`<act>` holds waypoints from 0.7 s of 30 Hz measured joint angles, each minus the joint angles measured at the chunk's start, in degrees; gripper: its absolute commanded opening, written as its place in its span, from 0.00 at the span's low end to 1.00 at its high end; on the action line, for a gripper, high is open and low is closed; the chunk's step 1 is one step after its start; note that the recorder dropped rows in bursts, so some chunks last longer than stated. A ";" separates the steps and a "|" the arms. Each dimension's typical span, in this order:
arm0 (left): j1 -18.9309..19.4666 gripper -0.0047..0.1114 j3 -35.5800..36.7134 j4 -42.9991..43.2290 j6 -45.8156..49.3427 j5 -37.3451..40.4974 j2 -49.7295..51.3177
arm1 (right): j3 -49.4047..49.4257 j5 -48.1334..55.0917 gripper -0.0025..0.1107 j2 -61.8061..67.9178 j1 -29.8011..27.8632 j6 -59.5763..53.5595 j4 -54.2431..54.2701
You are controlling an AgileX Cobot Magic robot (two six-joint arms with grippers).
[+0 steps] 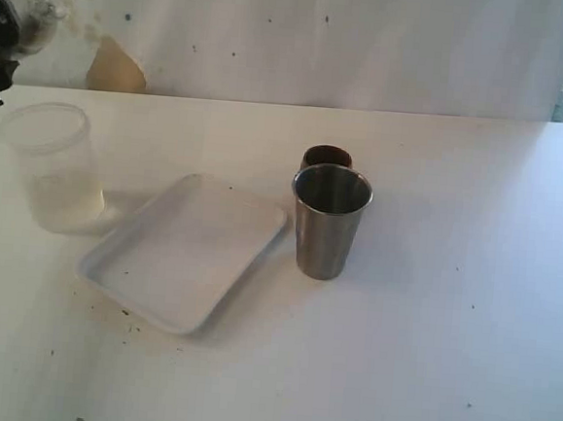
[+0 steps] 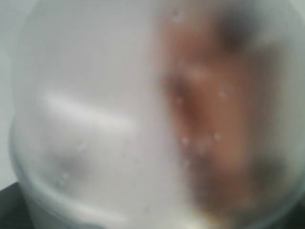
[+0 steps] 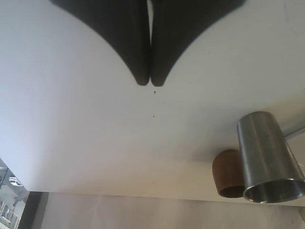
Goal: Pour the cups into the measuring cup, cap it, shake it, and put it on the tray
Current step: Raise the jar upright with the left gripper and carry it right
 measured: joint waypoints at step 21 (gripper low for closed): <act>0.00 0.04 0.00 -0.77 -57.33 -15.25 0.00 | 0.00 0.00 0.02 0.00 0.00 0.00 0.00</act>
